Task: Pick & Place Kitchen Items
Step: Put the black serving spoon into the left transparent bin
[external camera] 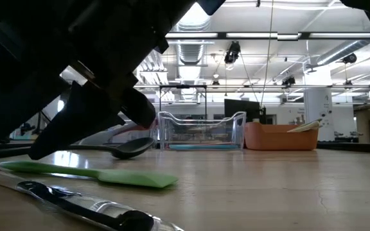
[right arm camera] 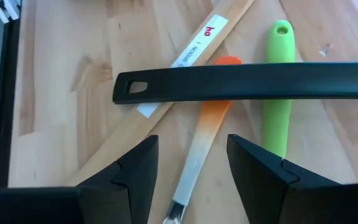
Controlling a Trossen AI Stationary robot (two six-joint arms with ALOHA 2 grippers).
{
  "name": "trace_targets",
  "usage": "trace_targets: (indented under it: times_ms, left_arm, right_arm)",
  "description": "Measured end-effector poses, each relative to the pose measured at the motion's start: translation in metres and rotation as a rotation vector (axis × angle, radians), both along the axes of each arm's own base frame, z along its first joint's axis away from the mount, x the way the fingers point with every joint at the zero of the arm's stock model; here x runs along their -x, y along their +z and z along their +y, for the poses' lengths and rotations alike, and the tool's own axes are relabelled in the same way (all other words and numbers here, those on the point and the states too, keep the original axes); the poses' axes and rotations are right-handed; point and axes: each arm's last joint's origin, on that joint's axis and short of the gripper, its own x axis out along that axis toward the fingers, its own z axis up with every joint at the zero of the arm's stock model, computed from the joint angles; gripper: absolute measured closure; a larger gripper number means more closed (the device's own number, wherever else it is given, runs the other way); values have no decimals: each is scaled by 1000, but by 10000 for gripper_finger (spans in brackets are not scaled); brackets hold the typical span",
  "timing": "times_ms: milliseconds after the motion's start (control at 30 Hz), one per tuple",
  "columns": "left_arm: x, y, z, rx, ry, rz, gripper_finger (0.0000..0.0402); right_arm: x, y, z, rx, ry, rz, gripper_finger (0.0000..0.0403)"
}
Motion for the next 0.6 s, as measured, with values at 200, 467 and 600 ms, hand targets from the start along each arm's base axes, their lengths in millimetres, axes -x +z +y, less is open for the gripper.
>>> trace_targets:
  times_ms: [200,467,600]
  left_arm:
    - [-1,0,0,3,0,-9,168]
    - [-7,5,-3,60,-7,-79,168]
    - [-7,5,-3,67,6,-76,168]
  right_arm:
    - [1,-2,-1,4,3,16,226]
    - [11,1,-2,38,-2,141,218]
    - [7,6,2,20,6,80,223]
